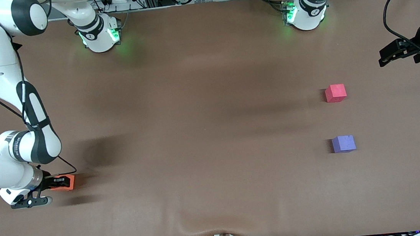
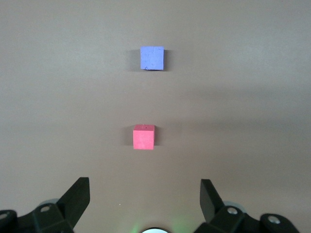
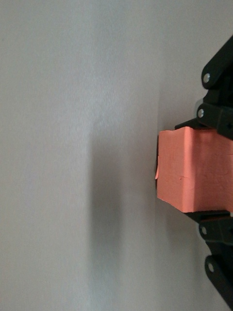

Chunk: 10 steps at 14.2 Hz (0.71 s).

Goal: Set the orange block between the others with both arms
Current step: 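Close the right gripper on the orange cube, then lift and carry the orange cube toward the table middle with the right gripper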

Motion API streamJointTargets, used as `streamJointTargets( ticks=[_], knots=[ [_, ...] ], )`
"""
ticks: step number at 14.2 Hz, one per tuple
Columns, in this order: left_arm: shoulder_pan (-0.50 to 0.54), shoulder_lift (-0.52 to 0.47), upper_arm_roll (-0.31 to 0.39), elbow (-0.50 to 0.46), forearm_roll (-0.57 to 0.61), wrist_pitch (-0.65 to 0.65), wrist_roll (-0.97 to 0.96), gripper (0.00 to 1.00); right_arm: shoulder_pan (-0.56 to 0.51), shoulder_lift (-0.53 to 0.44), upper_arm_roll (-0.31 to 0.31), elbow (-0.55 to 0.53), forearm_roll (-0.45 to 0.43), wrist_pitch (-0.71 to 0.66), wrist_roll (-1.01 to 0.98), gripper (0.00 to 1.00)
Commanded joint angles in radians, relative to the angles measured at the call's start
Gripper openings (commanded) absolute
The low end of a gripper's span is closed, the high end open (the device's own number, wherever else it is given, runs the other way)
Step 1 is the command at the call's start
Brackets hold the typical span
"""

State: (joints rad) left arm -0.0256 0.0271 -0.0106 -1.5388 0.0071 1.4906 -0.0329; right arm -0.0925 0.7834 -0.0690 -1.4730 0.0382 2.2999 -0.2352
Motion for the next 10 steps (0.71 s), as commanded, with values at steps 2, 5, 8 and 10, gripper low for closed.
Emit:
streamJointTargets(
  ticks=[2,5,8,10],
  knots=[
    [0.009,-0.001,-0.003,0.009,-0.016,0.0,0.014,1.0,0.069,-0.096,0.001,0.045,0.012,-0.189,-0.027,0.0],
    [0.01,-0.001,-0.003,0.009,-0.016,-0.001,0.015,1.0,0.121,-0.145,0.006,0.051,0.016,-0.217,-0.03,0.0],
    [0.01,0.0,-0.003,0.005,-0.016,-0.001,0.016,1.0,0.137,-0.148,0.076,0.051,0.02,-0.267,-0.022,0.0],
    [0.01,0.001,-0.003,0.002,-0.016,-0.001,0.018,1.0,0.138,-0.148,0.142,0.051,0.02,-0.272,-0.016,0.0]
  ],
)
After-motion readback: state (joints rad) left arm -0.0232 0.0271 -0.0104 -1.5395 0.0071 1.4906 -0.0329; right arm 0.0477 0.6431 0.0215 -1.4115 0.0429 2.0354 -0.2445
